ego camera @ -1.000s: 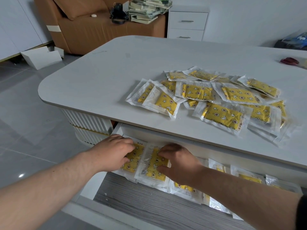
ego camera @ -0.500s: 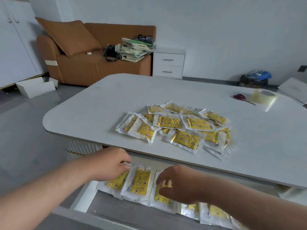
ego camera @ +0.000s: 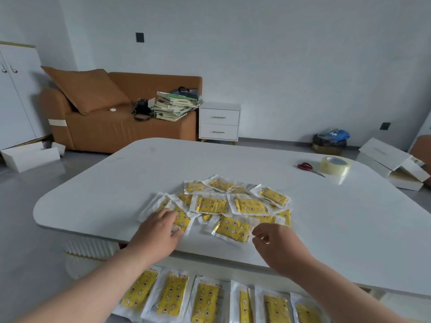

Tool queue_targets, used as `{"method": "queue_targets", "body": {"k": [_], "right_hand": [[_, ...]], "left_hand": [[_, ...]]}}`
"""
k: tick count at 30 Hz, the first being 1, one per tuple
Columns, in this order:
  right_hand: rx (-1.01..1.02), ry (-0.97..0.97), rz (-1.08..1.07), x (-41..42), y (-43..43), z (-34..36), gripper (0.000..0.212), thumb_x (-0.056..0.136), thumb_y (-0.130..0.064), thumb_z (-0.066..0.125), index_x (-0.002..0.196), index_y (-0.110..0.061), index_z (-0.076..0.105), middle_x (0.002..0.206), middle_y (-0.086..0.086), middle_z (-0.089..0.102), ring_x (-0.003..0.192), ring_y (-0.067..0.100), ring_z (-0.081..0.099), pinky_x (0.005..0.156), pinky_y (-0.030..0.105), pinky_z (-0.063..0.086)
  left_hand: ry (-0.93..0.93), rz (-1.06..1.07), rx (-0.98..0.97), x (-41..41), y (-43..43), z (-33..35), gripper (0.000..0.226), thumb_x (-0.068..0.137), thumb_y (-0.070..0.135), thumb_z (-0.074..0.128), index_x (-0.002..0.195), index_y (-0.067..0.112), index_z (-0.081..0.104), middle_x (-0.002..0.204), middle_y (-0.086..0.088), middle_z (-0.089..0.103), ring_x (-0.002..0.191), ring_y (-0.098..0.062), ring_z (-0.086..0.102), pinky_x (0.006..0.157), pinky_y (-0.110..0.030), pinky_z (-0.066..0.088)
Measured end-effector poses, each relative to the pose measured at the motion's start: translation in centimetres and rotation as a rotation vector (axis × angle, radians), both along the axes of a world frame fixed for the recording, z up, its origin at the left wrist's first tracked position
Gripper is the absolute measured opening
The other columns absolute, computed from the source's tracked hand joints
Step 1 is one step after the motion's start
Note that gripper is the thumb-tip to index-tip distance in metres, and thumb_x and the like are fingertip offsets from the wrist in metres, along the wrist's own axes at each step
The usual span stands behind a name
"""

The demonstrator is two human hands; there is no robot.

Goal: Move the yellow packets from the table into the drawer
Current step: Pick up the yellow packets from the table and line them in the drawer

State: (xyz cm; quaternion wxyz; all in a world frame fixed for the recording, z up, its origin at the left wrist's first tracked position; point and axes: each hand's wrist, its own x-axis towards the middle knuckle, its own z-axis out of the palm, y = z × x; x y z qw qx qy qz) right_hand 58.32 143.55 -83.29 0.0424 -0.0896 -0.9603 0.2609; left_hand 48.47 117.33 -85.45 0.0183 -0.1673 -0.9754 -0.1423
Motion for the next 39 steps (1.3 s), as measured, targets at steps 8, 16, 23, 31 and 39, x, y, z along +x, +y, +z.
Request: {"method": "queue_targets", "body": {"k": [8,16,23,31,39], "right_hand": [[0.165,0.080,0.044,-2.6,1.4,-2.2,0.039,0.094,-0.030,0.050,0.133,-0.028,0.058,0.136,-0.009,0.054,0.126,0.016,0.046,0.104,0.026,0.037],[0.370,0.047,0.262,-3.6,-0.7,-3.0,0.044,0.098,-0.049,0.036,0.140,-0.039,0.045,0.142,-0.017,0.045,0.127,0.018,0.034,0.111,0.032,0.025],[0.340,0.037,0.161,-3.8,-1.5,-2.6,0.038,0.089,-0.056,0.051,0.114,-0.028,0.057,0.126,-0.011,0.052,0.122,0.017,0.041,0.104,0.031,0.030],[0.428,-0.074,0.197,-3.5,-1.6,-2.0,0.055,0.087,-0.057,0.049,0.131,-0.024,0.051,0.128,-0.004,0.051,0.122,0.022,0.041,0.106,0.035,0.030],[0.438,-0.124,0.224,-3.5,-1.4,-1.6,0.058,0.080,-0.060,0.054,0.126,-0.025,0.045,0.121,0.000,0.049,0.117,0.024,0.043,0.105,0.037,0.033]], "left_hand": [[-0.021,0.244,-0.129,-2.7,2.2,-0.1,0.042,0.092,0.053,0.041,0.119,0.021,0.049,0.126,-0.008,0.054,0.117,-0.030,0.049,0.092,-0.039,0.042],[-0.110,0.286,-0.106,-1.7,1.9,0.8,0.029,0.084,0.039,0.047,0.110,0.025,0.046,0.118,-0.005,0.048,0.110,-0.028,0.047,0.090,-0.039,0.045],[-0.069,0.294,-0.046,-0.8,1.7,1.0,0.024,0.087,0.045,0.048,0.088,0.023,0.040,0.102,-0.004,0.054,0.096,-0.026,0.054,0.082,-0.038,0.049],[-0.202,0.425,-0.067,-1.9,1.4,1.9,0.063,0.079,0.052,0.066,0.126,0.015,0.044,0.125,-0.008,0.054,0.114,-0.031,0.054,0.089,-0.035,0.048],[-0.207,0.424,0.034,-1.8,1.6,2.2,0.064,0.079,0.037,0.072,0.129,0.013,0.040,0.123,-0.010,0.045,0.107,-0.031,0.056,0.075,-0.031,0.044]]}}
